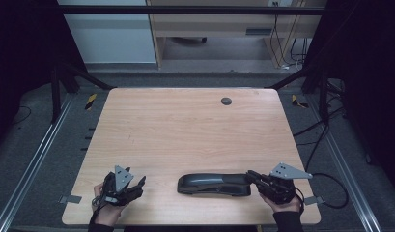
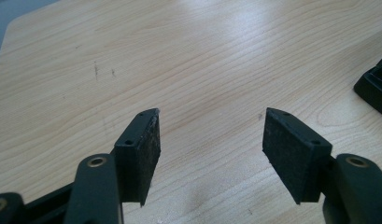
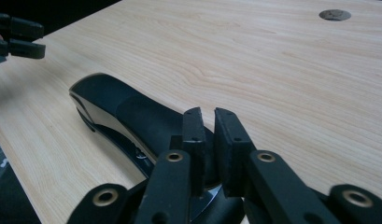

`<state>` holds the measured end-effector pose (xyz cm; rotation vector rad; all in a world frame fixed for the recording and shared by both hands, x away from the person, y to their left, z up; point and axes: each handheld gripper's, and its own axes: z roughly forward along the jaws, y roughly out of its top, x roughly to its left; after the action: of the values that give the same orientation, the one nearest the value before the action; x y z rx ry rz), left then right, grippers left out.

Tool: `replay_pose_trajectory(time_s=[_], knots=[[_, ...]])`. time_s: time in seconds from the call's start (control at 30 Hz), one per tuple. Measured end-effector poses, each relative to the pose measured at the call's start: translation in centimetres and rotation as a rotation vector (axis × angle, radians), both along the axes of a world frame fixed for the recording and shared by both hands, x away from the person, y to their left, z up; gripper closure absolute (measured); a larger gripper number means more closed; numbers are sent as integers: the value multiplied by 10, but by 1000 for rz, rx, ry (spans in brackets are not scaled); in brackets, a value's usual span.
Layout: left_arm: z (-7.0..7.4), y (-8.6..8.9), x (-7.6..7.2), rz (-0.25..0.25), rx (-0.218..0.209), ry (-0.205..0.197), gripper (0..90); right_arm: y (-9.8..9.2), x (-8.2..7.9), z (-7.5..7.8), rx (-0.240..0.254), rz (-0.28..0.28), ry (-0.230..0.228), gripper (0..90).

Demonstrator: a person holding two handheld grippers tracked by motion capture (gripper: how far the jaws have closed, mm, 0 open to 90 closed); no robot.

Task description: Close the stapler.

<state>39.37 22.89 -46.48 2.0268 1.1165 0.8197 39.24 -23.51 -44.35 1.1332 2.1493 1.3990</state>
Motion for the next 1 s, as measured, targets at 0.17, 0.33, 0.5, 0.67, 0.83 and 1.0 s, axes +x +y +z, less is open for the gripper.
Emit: replay_pose_trajectory(time_s=[0.17,0.33,0.5,0.67,0.83,1.0], knots=[[-1,0,1,-5,7,9,361,2,-2,4,-24,-16,-34,763],[0,0,1,-5,6,7,361,2,-5,8,-31,-68,-73,652],[-1,1,1,1,1,5,358,-6,-3,8,-36,-138,-81,562],[-1,2,2,2,0,6,346,-16,-1,6,-81,-261,-63,484],[-1,5,3,7,-6,1,332,-28,3,1,-77,-319,-35,424],[-3,8,6,10,-6,12,314,-40,9,-8,-95,-355,2,398]])
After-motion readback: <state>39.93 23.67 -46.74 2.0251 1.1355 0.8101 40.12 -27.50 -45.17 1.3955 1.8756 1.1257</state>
